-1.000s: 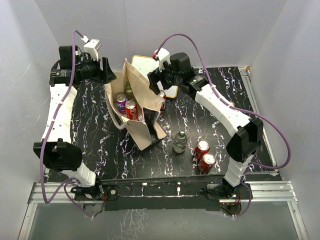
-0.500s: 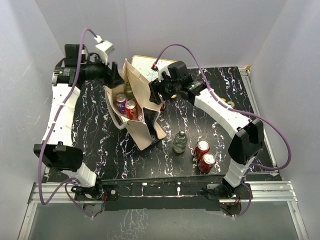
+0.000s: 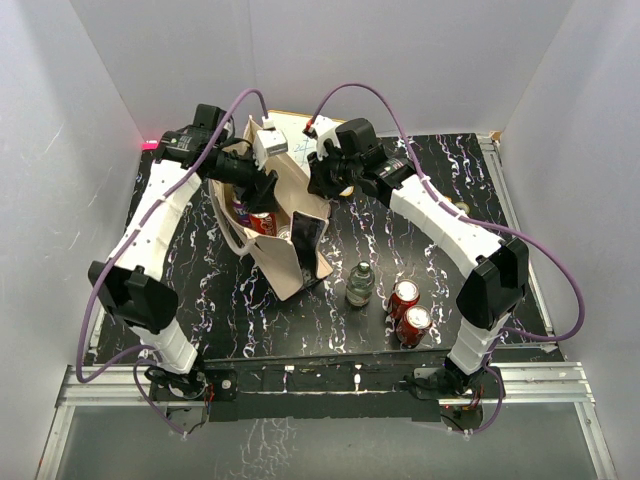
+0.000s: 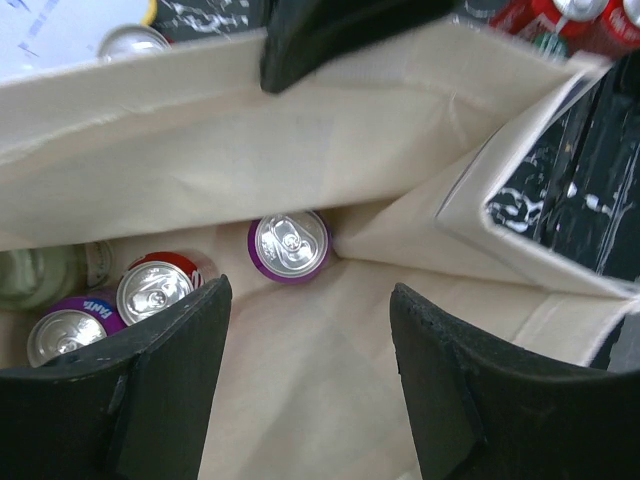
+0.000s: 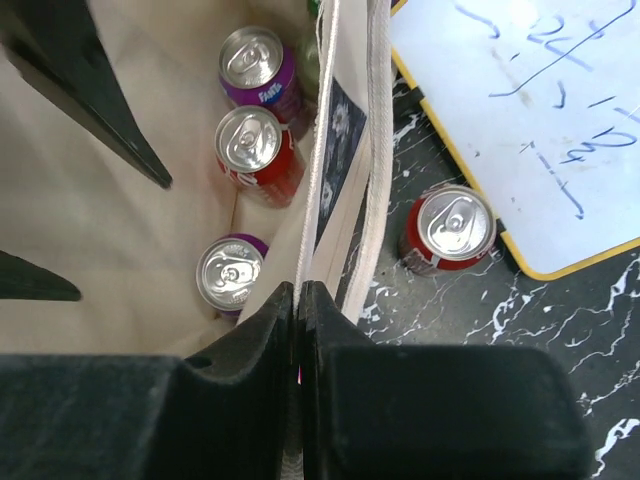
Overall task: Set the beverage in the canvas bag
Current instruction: Adjust the drink in the canvas bag.
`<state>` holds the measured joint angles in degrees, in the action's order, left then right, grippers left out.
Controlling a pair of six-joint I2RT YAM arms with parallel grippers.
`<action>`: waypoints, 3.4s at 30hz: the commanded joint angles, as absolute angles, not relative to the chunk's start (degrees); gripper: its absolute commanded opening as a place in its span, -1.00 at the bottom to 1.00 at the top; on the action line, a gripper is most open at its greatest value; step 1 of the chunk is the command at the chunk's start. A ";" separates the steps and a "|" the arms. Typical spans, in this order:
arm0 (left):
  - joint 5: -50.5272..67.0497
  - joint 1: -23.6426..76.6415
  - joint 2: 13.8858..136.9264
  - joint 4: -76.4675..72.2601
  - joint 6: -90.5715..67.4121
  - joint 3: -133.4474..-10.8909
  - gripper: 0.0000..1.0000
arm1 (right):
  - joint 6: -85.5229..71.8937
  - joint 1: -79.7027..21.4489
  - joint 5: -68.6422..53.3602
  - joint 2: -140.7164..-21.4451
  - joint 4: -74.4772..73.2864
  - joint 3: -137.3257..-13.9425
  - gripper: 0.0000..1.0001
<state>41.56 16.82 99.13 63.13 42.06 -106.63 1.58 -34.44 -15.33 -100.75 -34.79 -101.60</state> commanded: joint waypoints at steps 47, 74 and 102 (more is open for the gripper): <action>56.62 23.73 119.76 77.94 94.98 -97.49 0.09 | 5.75 -30.85 -16.70 -94.24 -26.53 -92.90 -0.85; 53.35 15.46 106.43 66.94 71.18 -99.65 -1.00 | 6.00 -30.93 -18.03 -92.68 -25.17 -91.81 -0.84; 56.95 13.52 95.16 56.39 48.68 -94.95 0.59 | 19.73 -31.45 -23.62 -86.05 -17.51 -81.91 -0.16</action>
<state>54.48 14.15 98.65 61.21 57.67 -96.57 20.01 -31.42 -22.65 -84.82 -19.46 -73.67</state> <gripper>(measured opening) 0.803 0.337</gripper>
